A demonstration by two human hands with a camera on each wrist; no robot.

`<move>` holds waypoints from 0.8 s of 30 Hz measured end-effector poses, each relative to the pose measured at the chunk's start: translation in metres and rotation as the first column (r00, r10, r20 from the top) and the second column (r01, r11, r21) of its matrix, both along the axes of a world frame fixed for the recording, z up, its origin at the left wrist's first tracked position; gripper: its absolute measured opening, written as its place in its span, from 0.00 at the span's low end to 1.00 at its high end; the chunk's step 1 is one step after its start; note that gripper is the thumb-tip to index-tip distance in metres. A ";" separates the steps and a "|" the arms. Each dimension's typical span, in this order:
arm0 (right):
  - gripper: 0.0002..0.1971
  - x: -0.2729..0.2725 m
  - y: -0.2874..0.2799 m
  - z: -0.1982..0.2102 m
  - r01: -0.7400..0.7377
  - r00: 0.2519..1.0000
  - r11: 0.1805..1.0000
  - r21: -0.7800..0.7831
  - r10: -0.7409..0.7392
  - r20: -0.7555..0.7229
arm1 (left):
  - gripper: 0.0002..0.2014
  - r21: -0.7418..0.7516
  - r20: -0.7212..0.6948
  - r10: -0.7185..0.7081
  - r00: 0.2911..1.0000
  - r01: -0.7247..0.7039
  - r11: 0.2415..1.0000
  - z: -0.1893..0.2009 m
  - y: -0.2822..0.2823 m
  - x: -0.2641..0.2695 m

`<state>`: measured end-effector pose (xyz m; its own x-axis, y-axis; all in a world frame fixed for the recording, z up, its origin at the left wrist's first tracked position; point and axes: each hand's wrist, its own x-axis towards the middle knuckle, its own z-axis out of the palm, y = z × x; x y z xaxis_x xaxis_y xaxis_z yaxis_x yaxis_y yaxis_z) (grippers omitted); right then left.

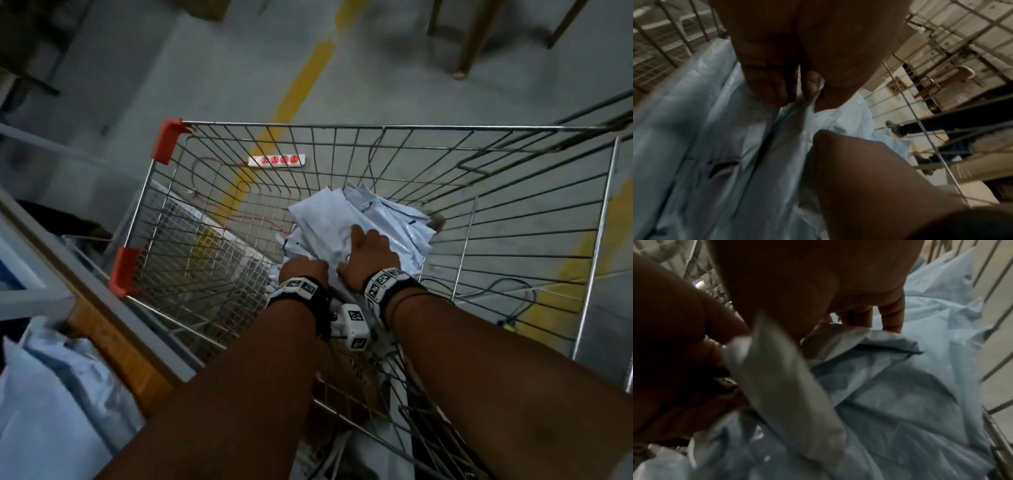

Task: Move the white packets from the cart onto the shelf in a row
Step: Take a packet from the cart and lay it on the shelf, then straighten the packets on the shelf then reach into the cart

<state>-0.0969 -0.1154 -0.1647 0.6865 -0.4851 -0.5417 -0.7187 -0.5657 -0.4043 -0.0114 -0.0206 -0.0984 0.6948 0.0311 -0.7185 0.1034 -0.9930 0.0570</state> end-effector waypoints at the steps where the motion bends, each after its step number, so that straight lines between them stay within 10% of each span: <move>1: 0.44 -0.001 -0.003 -0.001 0.032 0.999 0.999 0.033 -0.032 0.010 | 0.19 -0.070 0.025 0.017 1.000 -0.015 0.997 0.005 -0.004 0.001; 7: 0.39 0.001 -0.006 0.010 0.133 0.979 0.970 0.204 -0.161 0.125 | 0.13 -0.296 -0.054 0.209 0.976 -0.216 0.931 0.022 -0.027 -0.005; 11: 0.34 0.008 -0.009 0.026 0.194 0.949 0.924 0.330 -0.262 0.176 | 0.27 -0.435 -0.101 0.421 0.902 -0.420 0.796 0.040 -0.033 -0.011; 24: 0.31 -0.019 -0.047 0.140 0.228 0.965 0.968 0.103 -0.239 0.107 | 0.43 -0.545 -0.071 0.399 0.914 -0.370 0.752 0.139 0.010 0.003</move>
